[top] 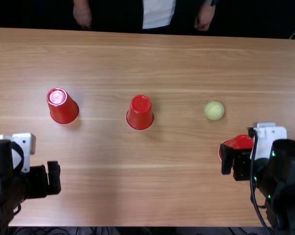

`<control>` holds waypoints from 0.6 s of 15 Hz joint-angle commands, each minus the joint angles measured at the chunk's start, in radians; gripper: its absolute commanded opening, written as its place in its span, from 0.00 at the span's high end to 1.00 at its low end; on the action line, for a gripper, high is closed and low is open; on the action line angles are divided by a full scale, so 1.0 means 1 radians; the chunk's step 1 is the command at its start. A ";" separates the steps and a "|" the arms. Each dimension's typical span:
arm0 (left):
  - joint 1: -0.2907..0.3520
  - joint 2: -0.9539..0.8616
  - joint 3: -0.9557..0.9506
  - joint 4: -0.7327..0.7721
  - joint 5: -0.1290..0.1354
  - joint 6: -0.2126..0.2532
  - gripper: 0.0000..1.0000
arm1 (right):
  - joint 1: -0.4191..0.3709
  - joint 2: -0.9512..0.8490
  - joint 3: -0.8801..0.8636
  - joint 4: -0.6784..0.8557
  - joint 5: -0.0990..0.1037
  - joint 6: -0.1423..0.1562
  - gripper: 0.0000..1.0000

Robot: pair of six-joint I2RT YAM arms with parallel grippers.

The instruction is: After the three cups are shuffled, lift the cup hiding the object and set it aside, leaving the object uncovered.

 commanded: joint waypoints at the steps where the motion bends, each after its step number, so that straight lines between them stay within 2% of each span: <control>1: -0.014 -0.061 -0.061 0.007 0.010 0.004 0.00 | 0.012 -0.076 -0.059 0.007 0.011 0.004 0.00; 4: -0.017 -0.184 -0.184 0.018 0.010 0.006 0.00 | -0.007 -0.228 -0.176 0.012 0.013 0.007 0.00; 5: -0.017 -0.244 -0.248 0.056 0.012 0.002 0.00 | -0.016 -0.268 -0.219 0.012 0.013 0.009 0.00; 7: -0.015 -0.374 -0.392 0.204 0.014 -0.007 0.00 | -0.039 -0.369 -0.320 0.033 0.013 0.046 0.00; 9: -0.018 -0.514 -0.512 0.251 0.012 -0.009 0.00 | -0.041 -0.489 -0.430 0.103 0.014 0.046 0.00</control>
